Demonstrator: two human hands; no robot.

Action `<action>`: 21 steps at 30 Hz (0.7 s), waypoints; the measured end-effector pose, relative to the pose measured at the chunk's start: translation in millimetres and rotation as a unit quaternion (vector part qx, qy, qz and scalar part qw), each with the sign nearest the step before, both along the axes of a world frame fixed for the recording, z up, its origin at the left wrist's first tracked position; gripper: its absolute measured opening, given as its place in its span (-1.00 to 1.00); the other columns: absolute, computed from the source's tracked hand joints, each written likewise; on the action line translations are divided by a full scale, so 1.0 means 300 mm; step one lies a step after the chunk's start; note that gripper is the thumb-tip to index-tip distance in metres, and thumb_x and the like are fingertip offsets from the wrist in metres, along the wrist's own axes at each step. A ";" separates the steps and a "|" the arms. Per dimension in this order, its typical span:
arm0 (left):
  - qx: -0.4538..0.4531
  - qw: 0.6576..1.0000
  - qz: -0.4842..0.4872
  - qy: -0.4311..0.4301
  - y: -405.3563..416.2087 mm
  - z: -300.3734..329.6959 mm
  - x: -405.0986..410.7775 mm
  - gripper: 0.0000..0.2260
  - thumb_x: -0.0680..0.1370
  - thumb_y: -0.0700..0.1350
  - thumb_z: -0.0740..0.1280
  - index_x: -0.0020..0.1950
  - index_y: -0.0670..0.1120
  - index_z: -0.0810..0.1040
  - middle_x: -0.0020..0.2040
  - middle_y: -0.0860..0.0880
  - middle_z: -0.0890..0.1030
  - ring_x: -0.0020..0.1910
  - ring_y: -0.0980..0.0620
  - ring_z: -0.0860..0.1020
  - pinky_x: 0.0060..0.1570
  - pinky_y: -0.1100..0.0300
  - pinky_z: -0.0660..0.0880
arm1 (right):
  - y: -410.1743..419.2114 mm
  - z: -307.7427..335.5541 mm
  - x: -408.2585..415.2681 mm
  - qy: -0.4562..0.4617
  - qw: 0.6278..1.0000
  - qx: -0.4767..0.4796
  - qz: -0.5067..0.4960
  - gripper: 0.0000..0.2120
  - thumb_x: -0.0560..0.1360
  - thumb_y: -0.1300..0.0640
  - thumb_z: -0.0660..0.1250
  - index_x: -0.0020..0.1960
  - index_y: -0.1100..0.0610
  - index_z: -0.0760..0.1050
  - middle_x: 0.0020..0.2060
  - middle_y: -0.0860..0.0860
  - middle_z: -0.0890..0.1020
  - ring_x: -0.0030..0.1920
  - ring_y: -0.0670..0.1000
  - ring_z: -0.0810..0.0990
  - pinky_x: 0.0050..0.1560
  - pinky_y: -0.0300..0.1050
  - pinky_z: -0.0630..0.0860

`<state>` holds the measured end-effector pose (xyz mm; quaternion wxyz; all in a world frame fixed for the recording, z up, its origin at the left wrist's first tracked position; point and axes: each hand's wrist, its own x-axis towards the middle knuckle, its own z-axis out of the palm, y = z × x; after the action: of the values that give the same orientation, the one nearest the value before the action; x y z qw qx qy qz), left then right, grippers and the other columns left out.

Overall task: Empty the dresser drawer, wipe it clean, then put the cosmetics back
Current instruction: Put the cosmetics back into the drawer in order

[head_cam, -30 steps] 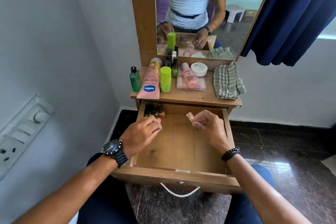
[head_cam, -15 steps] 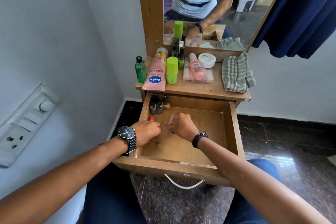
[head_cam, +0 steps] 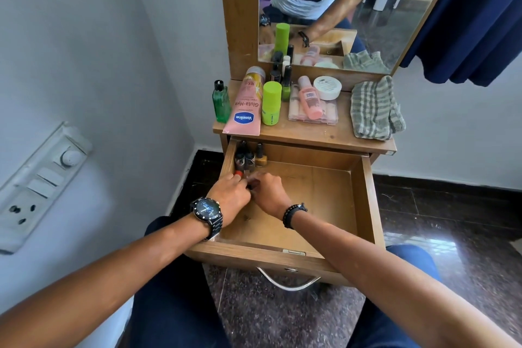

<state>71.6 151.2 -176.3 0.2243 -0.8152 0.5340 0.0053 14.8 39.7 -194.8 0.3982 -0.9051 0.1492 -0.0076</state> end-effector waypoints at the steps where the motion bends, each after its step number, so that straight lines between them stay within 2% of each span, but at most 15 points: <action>1: -0.003 1.000 0.001 -0.008 0.000 0.000 0.001 -0.73 0.57 -0.27 0.14 0.22 -0.20 0.51 0.16 -0.13 0.53 0.19 -0.12 0.42 0.26 0.04 0.33 | 0.002 -0.001 0.000 -0.002 1.000 0.002 0.003 -0.73 0.47 0.37 0.29 0.11 0.18 0.60 0.07 0.10 0.64 0.06 0.07 0.58 0.12 -0.17 0.50; 3: 0.001 1.000 0.005 -0.029 0.001 0.005 -0.001 -0.73 0.57 -0.25 0.14 0.21 -0.18 0.52 0.14 -0.11 0.54 0.21 -0.12 0.42 0.33 0.00 0.26 | 0.006 0.000 -0.002 -0.007 1.000 0.001 0.010 -0.69 0.48 0.39 0.26 0.16 0.18 0.58 0.11 0.11 0.62 0.11 0.08 0.56 0.11 -0.22 0.43; 5: 0.012 0.999 0.013 -0.047 -0.001 0.020 -0.005 -0.74 0.56 -0.23 0.17 0.21 -0.16 0.52 0.14 -0.11 0.55 0.22 -0.12 0.43 0.44 -0.09 0.09 | 0.008 0.003 -0.003 -0.011 1.000 -0.002 0.017 -0.67 0.49 0.38 0.24 0.20 0.18 0.56 0.15 0.12 0.61 0.15 0.08 0.54 0.13 -0.25 0.38; 7: 0.013 0.999 0.026 -0.045 -0.001 0.039 -0.009 -0.73 0.55 -0.22 0.20 0.23 -0.17 0.50 0.16 -0.12 0.54 0.24 -0.11 0.43 0.48 -0.14 -0.09 | 0.005 0.002 -0.001 -0.008 1.000 0.017 0.017 -0.66 0.49 0.38 0.25 0.21 0.17 0.56 0.16 0.10 0.61 0.15 0.06 0.55 0.18 -0.20 0.42; 9: -0.002 0.999 0.026 -0.033 0.006 0.052 -0.010 -0.72 0.55 -0.23 0.20 0.24 -0.17 0.48 0.17 -0.13 0.51 0.25 -0.11 0.42 0.48 -0.14 -0.13 | -0.007 0.001 -0.002 0.004 0.998 0.059 0.009 -0.66 0.47 0.38 0.29 0.20 0.16 0.57 0.13 0.08 0.63 0.13 0.03 0.59 0.19 -0.21 0.48; 11: -0.045 0.999 0.021 0.004 0.020 0.057 -0.004 -0.73 0.55 -0.26 0.18 0.22 -0.15 0.49 0.16 -0.13 0.49 0.23 -0.11 0.43 0.49 -0.10 -0.08 | -0.026 0.003 -0.007 0.012 0.996 0.090 -0.008 -0.70 0.47 0.36 0.33 0.18 0.18 0.58 0.10 0.07 0.64 0.10 0.01 0.61 0.17 -0.20 0.52; 12: -0.078 0.996 0.022 0.035 0.029 0.062 0.000 -0.74 0.55 -0.27 0.17 0.20 -0.14 0.50 0.14 -0.11 0.48 0.21 -0.11 0.43 0.48 -0.05 0.01 | -0.038 0.006 -0.011 0.013 0.994 0.103 -0.021 -0.72 0.47 0.37 0.33 0.16 0.20 0.58 0.07 0.07 0.65 0.08 0.01 0.61 0.14 -0.20 0.54; 13: -0.117 0.990 0.026 0.074 0.038 0.068 0.004 -0.77 0.55 -0.26 0.18 0.16 -0.13 0.51 0.13 -0.09 0.48 0.18 -0.09 0.44 0.44 0.01 0.16 | -0.052 0.012 -0.019 0.013 0.992 0.120 -0.035 -0.74 0.48 0.38 0.32 0.15 0.22 0.57 0.04 0.07 0.64 0.05 0.00 0.61 0.09 -0.24 0.55; 15: -0.198 0.968 0.039 0.148 0.050 0.093 0.010 -0.83 0.54 -0.22 0.24 0.09 -0.12 0.55 0.10 -0.05 0.47 0.11 -0.03 0.45 0.21 0.12 0.40 | -0.081 0.032 -0.037 0.005 0.987 0.150 -0.059 -0.76 0.49 0.42 0.28 0.13 0.26 0.55 -0.04 0.06 0.60 0.00 -0.02 0.58 -0.04 -0.34 0.55; 18: -0.286 0.937 0.057 0.193 0.040 0.154 0.006 -0.87 0.53 -0.17 0.29 0.04 -0.09 0.57 0.08 -0.01 0.48 0.05 0.04 0.48 0.03 0.19 0.48 | -0.125 0.095 -0.065 -0.041 0.983 0.167 -0.063 -0.78 0.48 0.45 0.28 0.09 0.29 0.55 -0.10 0.07 0.60 -0.09 -0.02 0.59 -0.07 -0.30 0.57; 21: -0.382 0.907 0.043 0.174 -0.007 0.233 0.011 -0.85 0.51 -0.18 0.31 0.07 -0.11 0.57 0.07 -0.04 0.52 0.05 0.01 0.49 0.08 0.12 0.50 | -0.165 0.191 -0.073 -0.086 0.981 0.164 -0.061 -0.80 0.47 0.42 0.32 0.05 0.25 0.56 -0.12 0.01 0.61 -0.12 -0.09 0.60 -0.04 -0.31 0.57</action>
<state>74.8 148.9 -106.5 -0.2013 -0.8468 0.4900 -0.0478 -7.2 -9.7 -137.5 0.5511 -0.8128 0.1686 -0.0854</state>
